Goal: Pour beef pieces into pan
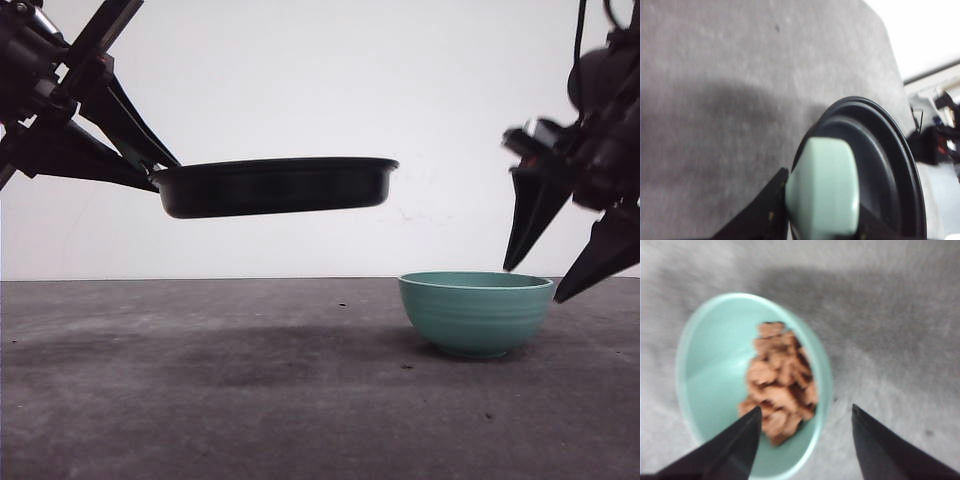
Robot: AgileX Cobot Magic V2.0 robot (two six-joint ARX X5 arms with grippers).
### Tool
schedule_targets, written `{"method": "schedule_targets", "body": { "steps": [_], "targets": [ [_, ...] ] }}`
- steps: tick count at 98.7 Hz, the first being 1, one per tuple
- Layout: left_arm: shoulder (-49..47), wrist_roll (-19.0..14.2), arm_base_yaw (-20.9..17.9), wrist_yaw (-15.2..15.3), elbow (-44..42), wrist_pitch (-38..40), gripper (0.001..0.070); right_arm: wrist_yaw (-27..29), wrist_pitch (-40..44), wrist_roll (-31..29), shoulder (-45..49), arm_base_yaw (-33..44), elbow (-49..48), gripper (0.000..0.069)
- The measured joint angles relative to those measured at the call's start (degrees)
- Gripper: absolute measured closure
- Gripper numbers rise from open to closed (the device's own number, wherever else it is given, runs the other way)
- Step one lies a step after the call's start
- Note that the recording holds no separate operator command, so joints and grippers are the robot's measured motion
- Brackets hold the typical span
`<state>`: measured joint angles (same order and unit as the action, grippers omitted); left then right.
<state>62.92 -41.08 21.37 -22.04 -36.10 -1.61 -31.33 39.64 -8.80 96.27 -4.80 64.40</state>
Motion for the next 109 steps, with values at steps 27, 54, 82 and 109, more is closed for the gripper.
{"method": "schedule_targets", "body": {
  "steps": [27, 54, 82, 109],
  "targets": [
    [0.0, 1.7, 2.0, 0.1, 0.0, -2.1, 0.0654, 0.0, -4.4, -0.2, 1.4, 0.0, 0.0, 0.0633],
    [0.0, 2.4, 3.0, 0.9, 0.0, -3.4, 0.0654, -2.1, -8.3, -0.5, 0.7, -0.3, -0.1, 0.0677],
    [0.0, 2.3, 3.8, 0.9, -1.3, -7.9, 0.0654, 1.8, -18.4, -3.1, -16.3, -5.2, -0.4, 0.0677],
    [0.0, 2.6, 4.7, 1.1, -9.6, -11.9, 0.0654, 22.7, -19.7, -1.1, -27.9, -23.5, -0.4, 0.0679]
  ]
}}
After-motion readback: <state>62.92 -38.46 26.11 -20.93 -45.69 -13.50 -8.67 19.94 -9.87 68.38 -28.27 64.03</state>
